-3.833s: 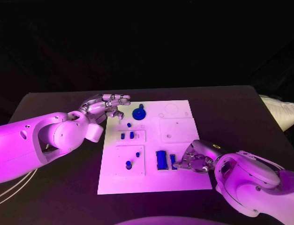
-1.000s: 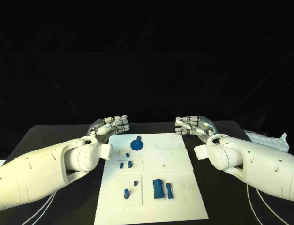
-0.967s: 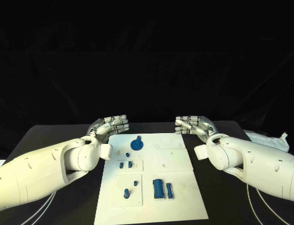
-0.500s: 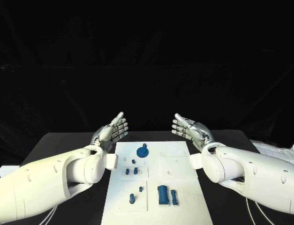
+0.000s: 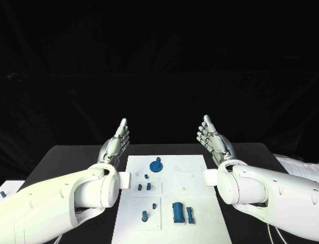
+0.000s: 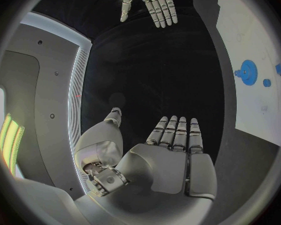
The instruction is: Assemble the parts on the task board
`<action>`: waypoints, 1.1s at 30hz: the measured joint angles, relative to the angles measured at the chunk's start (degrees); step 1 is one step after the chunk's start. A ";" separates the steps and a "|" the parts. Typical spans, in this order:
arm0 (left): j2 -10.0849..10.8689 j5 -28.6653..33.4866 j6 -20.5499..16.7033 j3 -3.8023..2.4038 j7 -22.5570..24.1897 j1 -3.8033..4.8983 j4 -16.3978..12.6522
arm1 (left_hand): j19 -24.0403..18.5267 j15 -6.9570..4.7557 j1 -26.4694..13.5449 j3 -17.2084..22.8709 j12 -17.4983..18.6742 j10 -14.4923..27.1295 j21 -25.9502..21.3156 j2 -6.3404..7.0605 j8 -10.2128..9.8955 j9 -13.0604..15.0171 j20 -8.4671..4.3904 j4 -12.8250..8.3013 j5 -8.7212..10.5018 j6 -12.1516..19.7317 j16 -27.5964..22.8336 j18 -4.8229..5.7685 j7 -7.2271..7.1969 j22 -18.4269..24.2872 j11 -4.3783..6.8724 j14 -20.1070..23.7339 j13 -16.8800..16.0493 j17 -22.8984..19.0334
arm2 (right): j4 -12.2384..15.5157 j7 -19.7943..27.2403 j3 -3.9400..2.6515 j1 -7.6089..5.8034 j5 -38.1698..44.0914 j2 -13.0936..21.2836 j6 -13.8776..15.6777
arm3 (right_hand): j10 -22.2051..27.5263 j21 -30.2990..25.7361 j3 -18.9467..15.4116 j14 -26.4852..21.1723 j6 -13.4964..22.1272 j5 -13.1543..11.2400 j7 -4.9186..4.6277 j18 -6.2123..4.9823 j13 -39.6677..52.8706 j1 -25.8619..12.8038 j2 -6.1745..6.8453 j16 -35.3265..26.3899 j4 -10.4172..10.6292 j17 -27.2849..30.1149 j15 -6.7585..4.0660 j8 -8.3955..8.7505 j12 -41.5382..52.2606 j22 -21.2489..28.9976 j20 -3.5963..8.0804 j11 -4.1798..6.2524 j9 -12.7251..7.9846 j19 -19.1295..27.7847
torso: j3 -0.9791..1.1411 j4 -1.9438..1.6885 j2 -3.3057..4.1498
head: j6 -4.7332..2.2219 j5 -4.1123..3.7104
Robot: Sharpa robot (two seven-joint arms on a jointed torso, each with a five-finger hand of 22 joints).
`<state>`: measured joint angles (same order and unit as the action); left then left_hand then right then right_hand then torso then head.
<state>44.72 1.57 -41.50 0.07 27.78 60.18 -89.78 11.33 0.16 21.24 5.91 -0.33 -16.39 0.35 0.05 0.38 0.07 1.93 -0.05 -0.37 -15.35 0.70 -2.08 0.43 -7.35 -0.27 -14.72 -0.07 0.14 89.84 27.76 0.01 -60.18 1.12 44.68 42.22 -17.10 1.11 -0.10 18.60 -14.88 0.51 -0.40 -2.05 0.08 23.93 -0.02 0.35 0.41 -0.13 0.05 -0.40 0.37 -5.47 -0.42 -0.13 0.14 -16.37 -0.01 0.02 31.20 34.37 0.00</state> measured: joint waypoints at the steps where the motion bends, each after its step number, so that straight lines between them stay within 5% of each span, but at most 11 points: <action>1: 0.01 -0.14 -0.38 0.00 0.15 0.00 0.00 | -0.37 -0.04 -0.87 -0.27 0.00 0.64 0.00 -0.01 0.00 0.00 -0.37 0.08 0.00 0.65 -0.06 0.76 -0.12 0.29 0.03 0.61 0.00 -0.03 | 0.00 0.13 0.00 0.00 -0.15 0.00 0.23 | 0.77 -0.14 -0.03 -0.76 0.63 0.00 0.04 0.00 0.00 -0.98 -0.01 0.00 -0.03 0.01 -0.05 0.00 0.00 0.57 0.09 0.02 0.00 0.68 | 0.00 -0.01 0.00 | 0.00 0.00; 2: 0.01 -0.22 -0.62 -0.01 0.23 0.00 0.00 | -0.95 -0.04 -1.94 -0.92 0.00 1.51 0.00 -0.02 0.00 -0.01 -0.71 0.06 0.00 1.47 -0.08 0.78 -0.14 0.67 0.09 1.39 0.01 -0.05 | 0.00 0.28 0.00 0.00 -0.34 0.00 0.50 | 1.60 -0.44 -0.03 -1.74 1.37 -0.20 0.11 0.82 0.00 -2.19 -0.02 0.00 -0.03 0.03 -0.02 0.00 0.00 1.41 0.12 0.03 0.00 1.54 | 0.01 -0.01 0.00 | 0.00 0.00; 14: 0.01 -0.80 -2.11 -0.01 0.80 -0.01 -0.02 | -4.92 -0.16 -9.49 -4.90 0.00 7.32 0.00 -0.09 0.00 0.00 -1.82 -0.02 -0.01 6.88 -0.32 0.80 -0.43 5.56 0.25 6.62 0.00 -0.05 | 0.02 0.96 0.00 0.00 -1.19 0.01 1.74 | 7.74 -0.67 0.12 -8.34 6.69 -0.22 0.34 0.81 0.01 -10.68 0.03 0.00 -0.19 0.05 -0.07 0.22 0.00 4.91 0.39 0.14 -0.07 7.34 | 0.02 -0.02 -0.02 | -0.01 0.00; 19: 0.01 -0.88 -2.27 -0.01 0.88 -0.01 -0.02 | -6.29 -0.04 -11.64 -5.29 0.00 8.84 0.01 -0.03 0.00 0.01 -1.92 0.05 -0.01 8.31 -0.32 1.67 -0.46 6.56 0.37 7.95 -0.01 -0.05 | 0.02 1.06 0.00 0.01 -1.30 0.01 1.89 | 9.33 -0.89 0.12 -10.22 8.16 -0.22 0.40 0.81 0.01 -13.03 0.09 0.00 -0.19 0.05 -0.09 0.22 0.00 5.17 0.35 0.23 -0.07 8.90 | 0.01 -0.02 -0.02 | -0.01 0.00; 22: 0.01 -0.90 -2.34 -0.01 0.91 -0.01 -0.02 | -8.09 -0.17 -12.54 -5.29 0.00 9.73 0.01 -0.02 0.00 0.01 -1.92 0.05 -0.01 8.92 -0.32 1.67 -0.46 6.85 0.28 8.65 -0.01 -0.05 | 0.02 1.11 0.00 0.01 -1.34 0.01 1.94 | 10.09 -0.90 0.12 -11.15 8.80 -0.21 0.37 1.70 0.02 -14.16 0.16 0.00 -0.19 0.04 -0.07 0.21 0.00 5.26 0.49 0.18 -0.07 9.68 | 0.01 -0.02 -0.02 | -0.01 0.00; 25: 0.01 -0.93 -2.39 -0.01 0.94 -0.01 -0.04 | -10.72 -0.18 -15.17 -5.75 0.00 12.21 0.01 -0.08 0.01 0.02 -1.90 0.04 -0.01 12.79 -0.32 1.68 -0.40 7.22 0.27 12.19 -0.01 -0.05 | 0.04 1.15 0.00 0.01 -1.37 0.01 1.99 | 15.51 -0.90 0.12 -16.19 13.89 -0.21 0.42 1.69 0.02 -18.46 0.04 0.00 -0.19 0.04 -0.04 0.21 0.01 5.38 0.39 0.13 -0.07 15.29 | 0.01 -0.02 -0.02 | -0.01 -0.01; 28: 0.01 -0.94 -2.43 -0.01 0.96 -0.02 -0.04 | -11.13 -0.16 -20.69 -5.75 0.00 16.09 0.01 -0.05 0.01 0.02 -1.94 0.04 -0.01 15.06 -0.32 1.67 -0.46 7.29 0.27 14.41 -0.01 -0.05 | 0.03 1.17 0.00 0.01 -1.40 0.02 2.03 | 16.81 -0.90 0.12 -18.31 14.68 -0.21 0.41 1.70 0.00 -23.41 0.01 0.00 -0.19 0.03 -0.06 0.21 0.01 5.41 0.41 0.14 -0.06 16.10 | 0.02 -0.02 -0.02 | -0.01 -0.01; 33: 0.02 -0.95 -2.46 -0.01 0.98 -0.02 -0.04 | -11.13 -0.16 -20.81 -5.75 0.00 16.08 0.01 -0.04 0.01 0.03 -1.94 0.04 -0.01 15.06 -0.32 1.68 -0.45 7.30 0.28 14.41 -0.02 -0.05 | 0.03 1.19 0.00 0.01 -1.44 0.02 2.06 | 16.84 -0.90 0.12 -18.31 14.68 -0.21 0.41 1.69 -0.03 -23.63 0.01 0.00 -0.19 0.03 -0.06 0.21 0.01 5.42 0.41 0.18 -0.06 16.10 | 0.01 -0.02 -0.02 | -0.01 -0.01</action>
<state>44.74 0.62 -43.96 0.06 28.76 60.16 -89.82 0.19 0.01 0.43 0.15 -0.33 -0.31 0.36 0.01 0.39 0.10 -0.01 -0.01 -0.38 -0.29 0.38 -0.40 -0.02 -0.05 0.01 -0.31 -0.09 0.09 89.87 28.95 0.01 -60.17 -0.32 44.70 44.28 -0.26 0.21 0.02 0.29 -0.20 0.30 0.01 -0.35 0.05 0.30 0.00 0.35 0.22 -0.09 -0.01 -0.19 0.38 -0.05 -0.01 0.04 0.08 -0.27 0.00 0.00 31.18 34.37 -0.01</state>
